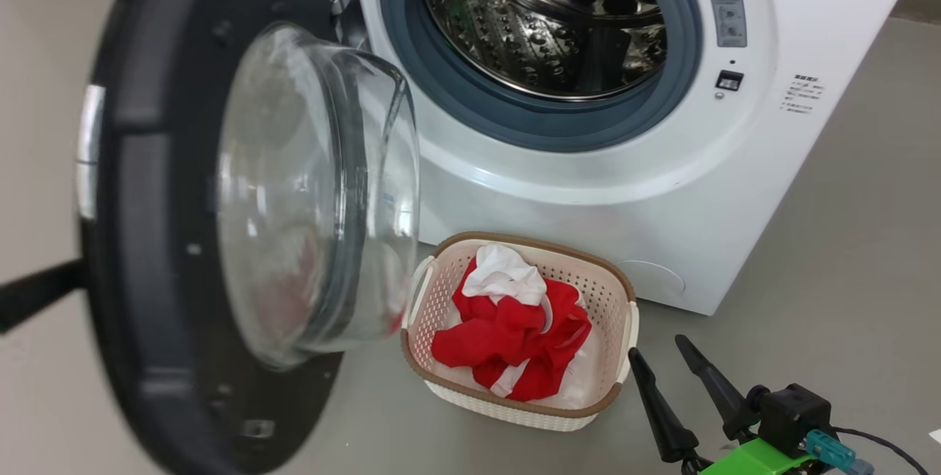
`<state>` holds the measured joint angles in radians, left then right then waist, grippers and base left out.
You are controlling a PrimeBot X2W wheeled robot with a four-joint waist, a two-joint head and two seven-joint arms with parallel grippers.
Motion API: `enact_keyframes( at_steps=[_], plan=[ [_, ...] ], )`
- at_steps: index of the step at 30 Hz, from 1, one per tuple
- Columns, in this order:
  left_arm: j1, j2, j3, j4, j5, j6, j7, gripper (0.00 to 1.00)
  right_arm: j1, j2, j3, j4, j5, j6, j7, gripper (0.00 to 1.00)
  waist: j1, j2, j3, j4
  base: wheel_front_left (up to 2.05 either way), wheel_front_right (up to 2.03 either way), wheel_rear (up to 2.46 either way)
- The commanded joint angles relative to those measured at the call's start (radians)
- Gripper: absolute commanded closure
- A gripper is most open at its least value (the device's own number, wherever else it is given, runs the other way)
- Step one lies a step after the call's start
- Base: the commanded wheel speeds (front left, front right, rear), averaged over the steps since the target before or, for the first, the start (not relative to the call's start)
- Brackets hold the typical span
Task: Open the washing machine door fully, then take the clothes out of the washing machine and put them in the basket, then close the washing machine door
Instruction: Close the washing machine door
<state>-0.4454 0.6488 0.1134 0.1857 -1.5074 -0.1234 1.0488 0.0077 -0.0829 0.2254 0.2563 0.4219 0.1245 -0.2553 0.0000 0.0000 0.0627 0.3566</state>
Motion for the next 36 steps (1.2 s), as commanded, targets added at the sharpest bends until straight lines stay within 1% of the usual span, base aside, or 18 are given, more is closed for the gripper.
enact_keyframes(
  at_steps=[1,5,9,15,17,18,22,24,26,30,36],
  plan=[
    [-0.011,0.03,0.024,-0.08,-0.022,-0.007,0.016,1.0,-0.007,0.001,0.013,-0.027,0.007,0.006,-0.006,0.0,0.0,0.0,-0.006,-0.012,0.0,0.0,0.0],
    [0.003,-0.004,-0.002,-0.18,-0.015,-0.007,-0.016,1.0,-0.006,0.003,0.008,-0.031,0.005,0.006,-0.006,0.0,0.0,0.0,-0.009,-0.036,0.0,0.0,0.0],
    [0.002,-0.05,-0.032,-0.245,0.007,-0.007,-0.078,1.0,-0.007,0.005,0.002,-0.034,0.004,0.006,-0.006,0.0,0.0,0.0,-0.01,-0.067,0.0,0.0,0.0],
    [-0.02,-0.119,-0.115,-0.285,0.058,-0.007,-0.188,1.0,-0.007,0.009,-0.008,-0.039,0.003,0.006,-0.006,0.0,0.0,0.0,-0.005,-0.115,0.0,0.0,0.0],
    [-0.035,-0.145,-0.145,-0.28,0.08,-0.007,-0.237,1.0,-0.009,0.01,-0.012,-0.041,0.003,0.006,-0.006,0.0,0.0,0.0,-0.002,-0.131,0.0,0.0,0.0],
    [-0.035,-0.145,-0.145,-0.28,0.08,-0.007,-0.237,1.0,-0.009,0.01,-0.012,-0.041,0.003,0.006,-0.006,0.0,0.0,0.0,-0.002,-0.131,0.0,0.0,0.0],
    [-0.065,-0.19,-0.216,-0.269,0.114,-0.007,-0.33,1.0,-0.012,0.013,-0.017,-0.045,0.001,0.006,-0.006,0.0,0.0,0.0,0.01,-0.159,0.0,0.0,0.0],
    [-0.085,-0.211,-0.239,-0.256,0.131,-0.007,-0.39,1.0,-0.016,0.014,-0.02,-0.046,0.0,0.006,-0.006,0.0,0.0,0.0,0.016,-0.173,0.0,0.0,0.0],
    [-0.105,-0.216,-0.272,-0.241,0.177,-0.007,-0.46,1.0,-0.019,0.015,-0.022,-0.048,-0.001,0.006,-0.006,0.0,0.0,0.0,0.022,-0.186,0.0,0.0,0.0],
    [-0.147,-0.256,-0.346,-0.182,0.213,-0.007,-0.59,1.0,-0.025,0.017,-0.024,-0.05,-0.003,0.006,-0.006,0.0,0.0,0.0,0.036,-0.21,0.0,0.0,0.0],
    [-0.229,-0.285,-0.456,-0.064,0.266,-0.007,-0.76,1.0,-0.037,0.019,-0.028,-0.055,-0.009,0.006,-0.006,0.0,0.0,0.0,0.057,-0.244,0.0,0.0,0.0]
  ],
)
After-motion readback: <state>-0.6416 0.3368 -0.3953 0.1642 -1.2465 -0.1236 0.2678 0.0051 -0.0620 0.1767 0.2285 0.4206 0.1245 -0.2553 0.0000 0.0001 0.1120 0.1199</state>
